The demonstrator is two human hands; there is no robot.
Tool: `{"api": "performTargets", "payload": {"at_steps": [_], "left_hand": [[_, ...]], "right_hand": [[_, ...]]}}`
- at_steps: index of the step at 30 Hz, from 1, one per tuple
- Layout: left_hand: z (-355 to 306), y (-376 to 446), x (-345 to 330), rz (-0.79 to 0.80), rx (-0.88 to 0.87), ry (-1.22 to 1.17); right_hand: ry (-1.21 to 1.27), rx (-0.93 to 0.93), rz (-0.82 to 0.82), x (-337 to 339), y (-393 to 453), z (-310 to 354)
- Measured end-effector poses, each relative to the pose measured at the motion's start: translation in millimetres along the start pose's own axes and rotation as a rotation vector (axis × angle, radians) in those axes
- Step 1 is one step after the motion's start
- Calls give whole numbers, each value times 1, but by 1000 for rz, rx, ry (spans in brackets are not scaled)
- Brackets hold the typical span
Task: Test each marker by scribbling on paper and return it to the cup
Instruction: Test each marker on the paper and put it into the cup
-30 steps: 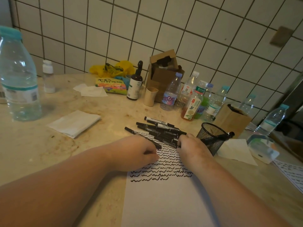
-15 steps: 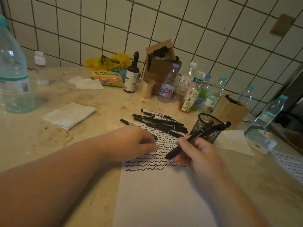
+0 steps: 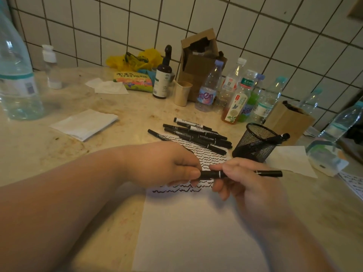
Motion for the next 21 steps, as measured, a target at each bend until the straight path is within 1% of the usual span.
{"api": "performTargets", "payload": {"at_steps": [2, 4, 7, 8, 10, 11, 12, 13, 15, 18, 21], "left_hand": [[-7, -2, 0, 64, -3, -33], [-10, -3, 0, 80, 1, 5], [-14, 1, 2, -10, 7, 220], [-13, 3, 3, -42, 27, 304], [-5, 3, 12, -96, 127, 459], [0, -1, 20, -134, 177, 486], [5, -5, 27, -179, 203, 474], [8, -8, 33, -224, 207, 434], [13, -11, 35, -272, 201, 340], [17, -6, 26, -250, 203, 314], [25, -5, 18, -179, 220, 333]], "right_hand": [[2, 43, -10, 3, -1, 1], [-5, 63, -50, 5, -1, 2], [-12, 73, -133, 2, 0, 2], [25, 66, -188, 5, 2, 1], [208, 5, -360, 25, 5, -6], [298, -33, -427, 38, 5, -10], [328, -66, -450, 45, 5, -12], [293, -100, -427, 47, 6, -14], [146, -202, -324, 41, 8, -21], [-15, -346, -237, 29, 9, -32], [-97, -372, -237, 28, 9, -32]]}}
Point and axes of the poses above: each hand's wrist, its own y-axis towards the middle knuckle, its own x-axis out of the back of the hand, z = x × y, the point moved 6 cm from there along y, towards the middle knuckle, and after that the axes turned 9 degrees about -x, right-handed, at the moved point
